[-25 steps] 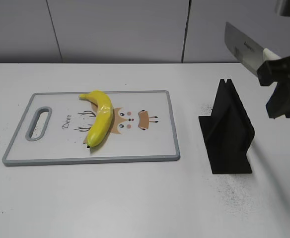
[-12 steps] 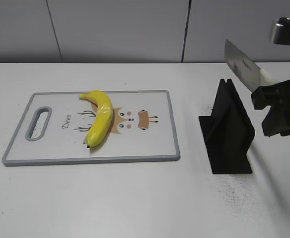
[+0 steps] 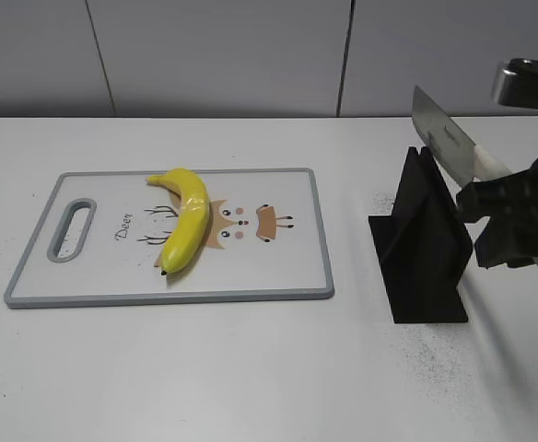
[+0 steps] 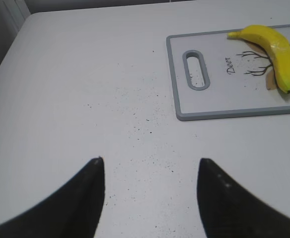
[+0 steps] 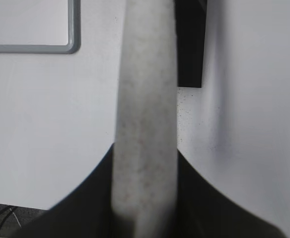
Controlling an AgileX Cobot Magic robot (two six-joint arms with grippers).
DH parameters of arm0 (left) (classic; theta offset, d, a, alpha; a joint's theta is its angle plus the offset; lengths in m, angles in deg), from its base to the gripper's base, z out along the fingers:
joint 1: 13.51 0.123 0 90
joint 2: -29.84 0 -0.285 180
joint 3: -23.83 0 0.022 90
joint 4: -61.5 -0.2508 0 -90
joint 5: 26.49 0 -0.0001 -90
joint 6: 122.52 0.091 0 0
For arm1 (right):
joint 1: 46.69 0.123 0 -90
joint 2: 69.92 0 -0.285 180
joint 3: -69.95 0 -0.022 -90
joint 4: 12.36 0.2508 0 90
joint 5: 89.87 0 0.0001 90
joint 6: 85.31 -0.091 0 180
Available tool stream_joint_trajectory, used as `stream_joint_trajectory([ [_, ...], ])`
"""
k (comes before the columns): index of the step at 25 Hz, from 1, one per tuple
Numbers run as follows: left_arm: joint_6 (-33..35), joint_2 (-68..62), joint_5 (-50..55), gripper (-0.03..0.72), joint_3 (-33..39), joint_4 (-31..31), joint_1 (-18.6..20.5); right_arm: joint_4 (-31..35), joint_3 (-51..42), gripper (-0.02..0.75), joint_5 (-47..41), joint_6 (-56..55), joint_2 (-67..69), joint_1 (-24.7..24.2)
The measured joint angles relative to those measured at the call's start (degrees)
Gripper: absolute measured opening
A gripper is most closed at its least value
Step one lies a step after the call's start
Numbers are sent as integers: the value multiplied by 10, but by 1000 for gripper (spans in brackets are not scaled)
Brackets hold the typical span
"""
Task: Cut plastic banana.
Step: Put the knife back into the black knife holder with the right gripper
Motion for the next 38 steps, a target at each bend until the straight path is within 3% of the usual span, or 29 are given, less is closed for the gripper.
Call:
stream_joint_trajectory([
  [20, 0, 0, 0, 554, 0, 0, 0, 34, -3, 175, -11, -9, 56, 0],
  [33, 0, 0, 0, 554, 0, 0, 0, 37, -34, 174, 29, -9, 56, 0],
  [35, 0, 0, 0, 554, 0, 0, 0, 44, -34, 202, 28, -9, 56, 0],
  [38, 0, 0, 0, 554, 0, 0, 0, 50, -34, 380, 26, -9, 56, 0],
])
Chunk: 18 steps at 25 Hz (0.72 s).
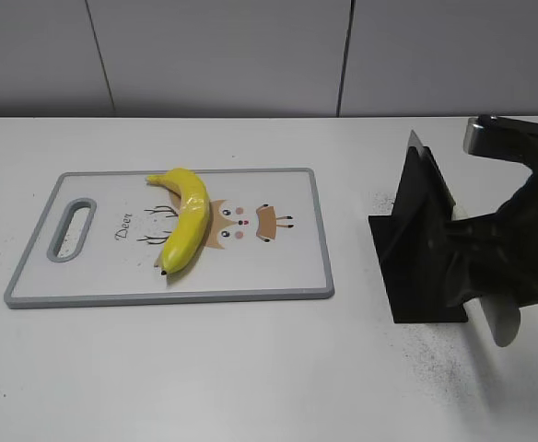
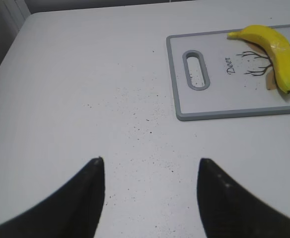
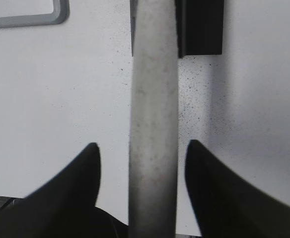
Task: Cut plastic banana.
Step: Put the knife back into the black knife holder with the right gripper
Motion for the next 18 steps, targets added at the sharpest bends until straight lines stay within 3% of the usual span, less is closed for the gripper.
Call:
stream_joint_trajectory([
  [2, 0, 0, 0, 554, 0, 0, 0, 5, 0, 525, -1, 0, 0, 0],
  [5, 0, 0, 0, 554, 0, 0, 0, 11, 0, 617, -1, 2, 0, 0],
  [9, 0, 0, 0, 554, 0, 0, 0, 8, 4, 641, -2, 9, -11, 0],
  [18, -1, 0, 0, 554, 0, 0, 0, -105, 111, 633, 1, 30, -95, 0],
])
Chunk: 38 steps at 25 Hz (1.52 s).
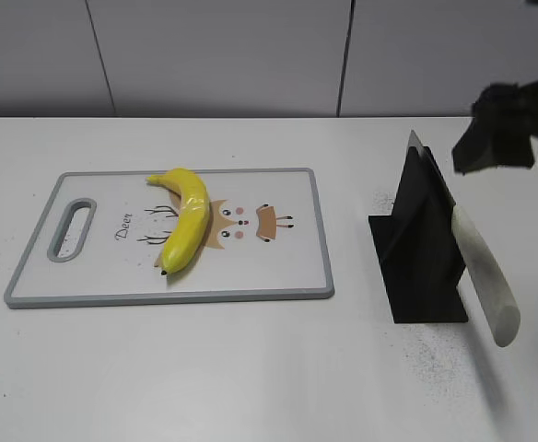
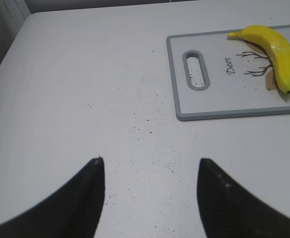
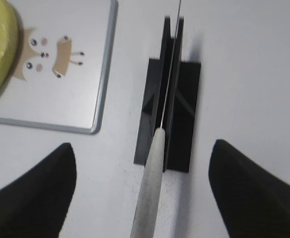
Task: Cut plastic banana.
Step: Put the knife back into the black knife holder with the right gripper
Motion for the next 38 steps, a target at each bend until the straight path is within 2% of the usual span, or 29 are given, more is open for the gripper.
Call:
stream_joint_trajectory([
  [4, 0, 0, 0, 554, 0, 0, 0, -4, 17, 612, 3, 83, -48, 0],
  [8, 0, 0, 0, 554, 0, 0, 0, 1, 18, 596, -43, 181, -89, 0],
  [13, 0, 0, 0, 554, 1, 0, 0, 58, -4, 593, -84, 258, -149, 0],
  [16, 0, 0, 0, 554, 1, 0, 0, 88, -49, 593, -88, 288, -197, 0],
  [22, 0, 0, 0, 554, 1, 0, 0, 93, -142, 593, -99, 300, -317, 0],
  [28, 0, 0, 0, 553, 1, 0, 0, 87, -195, 593, -124, 301, -430, 0],
  [33, 0, 0, 0, 553, 1, 0, 0, 86, -229, 593, -163, 301, -485, 0],
  [38, 0, 0, 0, 553, 1, 0, 0, 86, -275, 592, -163, 299, -524, 0],
])
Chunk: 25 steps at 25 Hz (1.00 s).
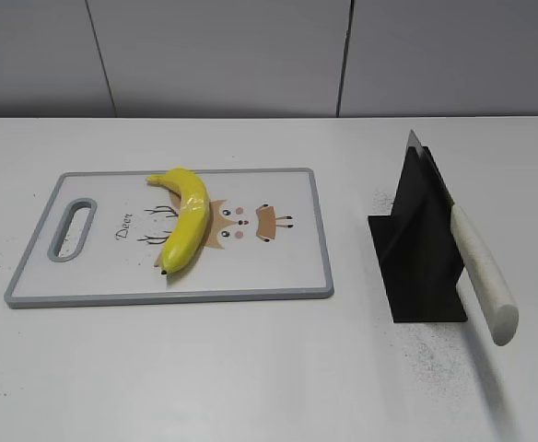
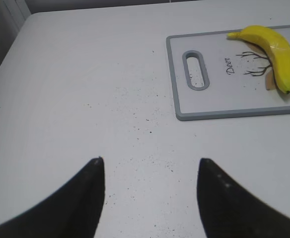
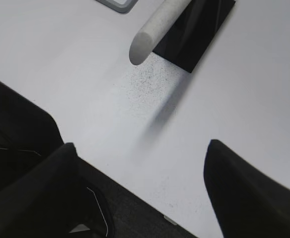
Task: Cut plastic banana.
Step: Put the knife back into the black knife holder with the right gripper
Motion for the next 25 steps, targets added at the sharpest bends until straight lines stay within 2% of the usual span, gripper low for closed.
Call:
stream_joint_trajectory([
  [7, 0, 0, 0, 553, 0, 0, 0, -1, -1, 592, 8, -3, -39, 0],
  [17, 0, 0, 0, 553, 0, 0, 0, -1, -1, 592, 9, -4, -170, -3],
  [20, 0, 0, 0, 553, 0, 1, 1, 0, -1, 592, 9, -4, -176, -26],
  [25, 0, 0, 0, 553, 0, 2, 1, 1, -1, 592, 10, -4, -176, -104],
])
